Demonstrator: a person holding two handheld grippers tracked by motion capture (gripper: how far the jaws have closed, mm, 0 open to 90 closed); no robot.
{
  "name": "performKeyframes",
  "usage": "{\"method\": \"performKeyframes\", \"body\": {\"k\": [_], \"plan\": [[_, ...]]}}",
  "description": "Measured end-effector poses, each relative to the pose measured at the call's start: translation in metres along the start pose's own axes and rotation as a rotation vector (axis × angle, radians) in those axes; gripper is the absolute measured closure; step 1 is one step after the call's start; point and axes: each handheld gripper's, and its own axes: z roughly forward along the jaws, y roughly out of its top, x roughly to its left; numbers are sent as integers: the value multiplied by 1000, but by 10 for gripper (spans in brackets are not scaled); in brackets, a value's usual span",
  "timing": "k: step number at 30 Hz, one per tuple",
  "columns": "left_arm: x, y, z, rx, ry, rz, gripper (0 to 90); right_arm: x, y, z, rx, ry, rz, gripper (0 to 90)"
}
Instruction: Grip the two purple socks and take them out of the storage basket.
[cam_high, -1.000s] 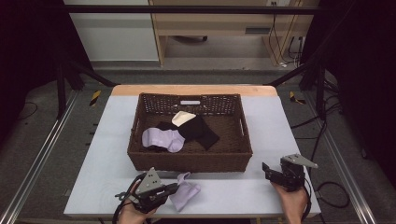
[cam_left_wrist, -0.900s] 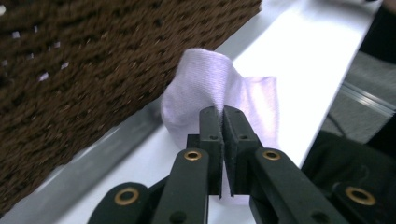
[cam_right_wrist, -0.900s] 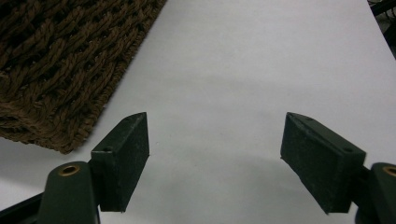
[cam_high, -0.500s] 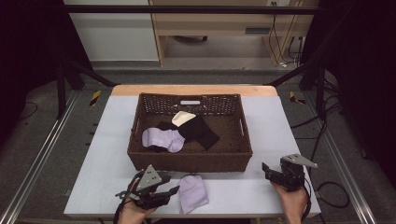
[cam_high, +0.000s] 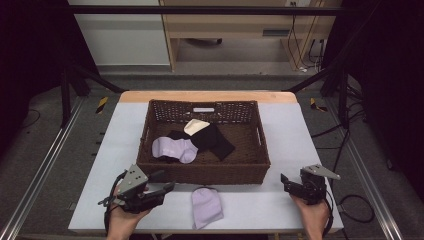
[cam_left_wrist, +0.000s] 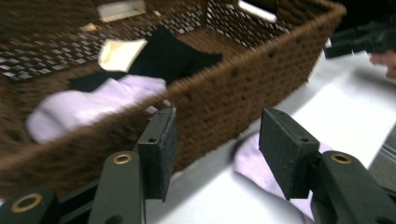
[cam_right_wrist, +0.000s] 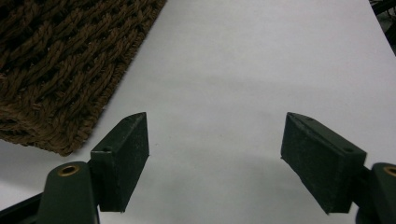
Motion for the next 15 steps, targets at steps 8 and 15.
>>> {"method": "performKeyframes", "body": {"k": [8, 15], "plan": [[17, 27, -9, -58, 59, 10, 444, 1, 1, 0, -2, -1, -1, 236], [33, 56, 4, -64, 91, 8, 423, 1, 0, 1, -3, -7, 2, 235]]}}
